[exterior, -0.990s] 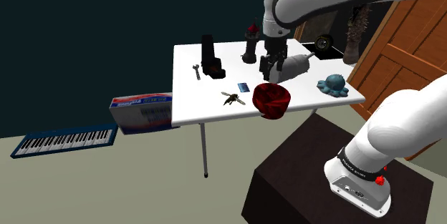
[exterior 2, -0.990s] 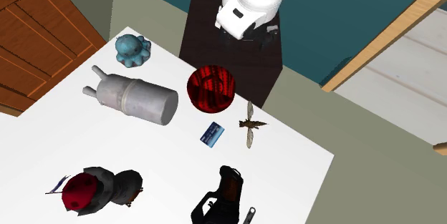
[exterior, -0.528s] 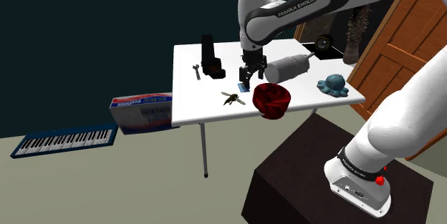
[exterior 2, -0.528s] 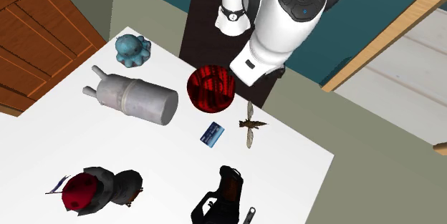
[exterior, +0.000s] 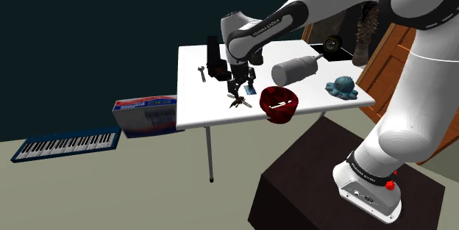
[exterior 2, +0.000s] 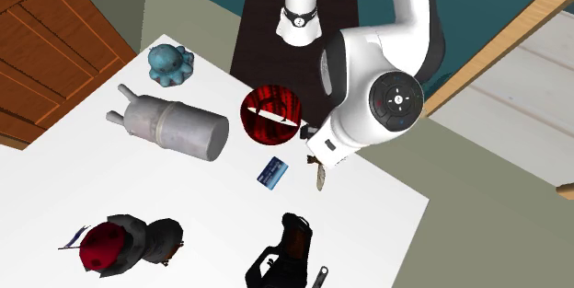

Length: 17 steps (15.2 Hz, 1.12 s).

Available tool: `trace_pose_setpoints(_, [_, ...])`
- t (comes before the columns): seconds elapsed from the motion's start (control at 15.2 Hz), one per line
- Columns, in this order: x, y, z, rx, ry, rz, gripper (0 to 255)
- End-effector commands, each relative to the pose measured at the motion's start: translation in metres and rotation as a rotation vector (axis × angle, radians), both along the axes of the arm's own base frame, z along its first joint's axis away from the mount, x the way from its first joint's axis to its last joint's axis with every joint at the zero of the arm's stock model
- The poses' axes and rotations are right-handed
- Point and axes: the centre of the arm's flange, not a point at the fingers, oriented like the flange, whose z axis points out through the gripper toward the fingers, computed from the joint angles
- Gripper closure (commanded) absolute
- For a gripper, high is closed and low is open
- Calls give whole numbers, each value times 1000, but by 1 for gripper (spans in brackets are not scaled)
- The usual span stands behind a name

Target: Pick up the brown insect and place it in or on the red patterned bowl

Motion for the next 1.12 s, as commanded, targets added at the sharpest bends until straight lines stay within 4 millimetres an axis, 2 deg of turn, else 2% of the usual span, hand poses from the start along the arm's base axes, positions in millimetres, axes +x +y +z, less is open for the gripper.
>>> trace_pose_setpoints(0.0, [10,7,-14,-5,5,-4,0])
trace_pose_setpoints(0.46, [1,3,-53,-5,5,-4,0])
trace_pose_setpoints(0.99, [1,3,-53,-5,5,-4,0])
trace_pose_setpoints(1.06, [1,3,-53,-5,5,-4,255])
